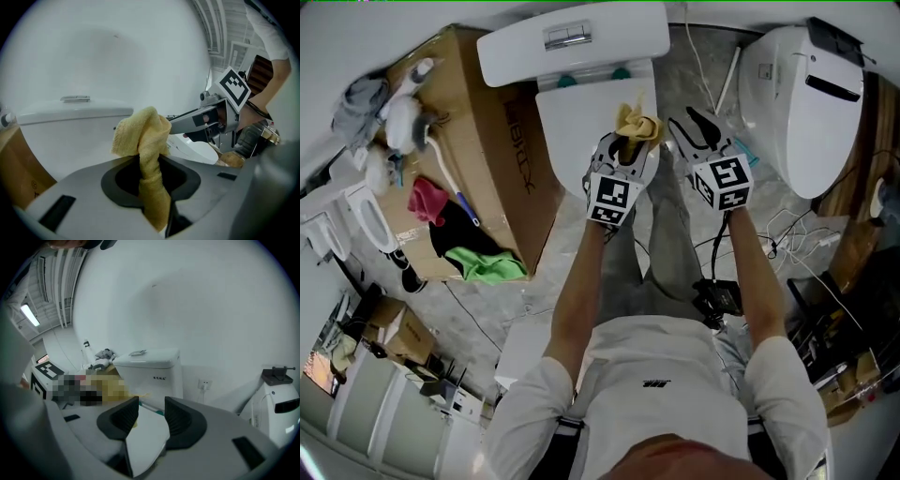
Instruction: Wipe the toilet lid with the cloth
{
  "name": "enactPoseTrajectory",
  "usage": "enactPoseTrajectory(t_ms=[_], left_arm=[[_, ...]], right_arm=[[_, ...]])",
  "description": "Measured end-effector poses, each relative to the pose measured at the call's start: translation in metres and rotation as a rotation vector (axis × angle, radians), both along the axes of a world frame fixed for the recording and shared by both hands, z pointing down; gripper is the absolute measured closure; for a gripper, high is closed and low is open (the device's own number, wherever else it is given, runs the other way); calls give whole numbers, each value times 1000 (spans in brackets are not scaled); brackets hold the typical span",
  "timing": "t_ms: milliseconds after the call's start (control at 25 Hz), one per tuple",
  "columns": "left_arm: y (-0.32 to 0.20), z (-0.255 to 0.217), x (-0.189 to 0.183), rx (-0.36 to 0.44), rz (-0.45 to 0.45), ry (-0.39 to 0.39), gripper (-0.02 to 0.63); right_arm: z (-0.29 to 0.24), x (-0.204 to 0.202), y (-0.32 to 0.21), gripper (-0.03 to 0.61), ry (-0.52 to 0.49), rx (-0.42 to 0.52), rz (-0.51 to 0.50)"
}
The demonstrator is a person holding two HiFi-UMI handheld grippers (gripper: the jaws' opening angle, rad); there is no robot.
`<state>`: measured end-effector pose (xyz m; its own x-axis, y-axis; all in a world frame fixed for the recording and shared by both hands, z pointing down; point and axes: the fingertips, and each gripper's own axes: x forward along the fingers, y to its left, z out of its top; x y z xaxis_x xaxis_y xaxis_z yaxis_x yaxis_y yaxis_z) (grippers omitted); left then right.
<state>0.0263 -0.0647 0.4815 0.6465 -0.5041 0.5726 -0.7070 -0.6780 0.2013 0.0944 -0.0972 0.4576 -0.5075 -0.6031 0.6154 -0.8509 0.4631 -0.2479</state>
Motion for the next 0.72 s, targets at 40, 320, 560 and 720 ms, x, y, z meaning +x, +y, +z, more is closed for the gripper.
enactPoseTrajectory(t_ms=[40, 320, 560, 720], left_arm=[[1, 8, 1, -9, 3, -1, 509], [-4, 60, 7, -56, 4, -4, 509], [-15, 102, 18, -81, 35, -15, 509], [-21, 129, 29, -91, 66, -23, 509]], right_arm=[[7, 1, 1, 390, 4, -4, 2], [55, 4, 6, 390, 29, -39, 3], [91, -1, 6, 390, 40, -58, -6], [111, 3, 2, 390, 43, -60, 19]])
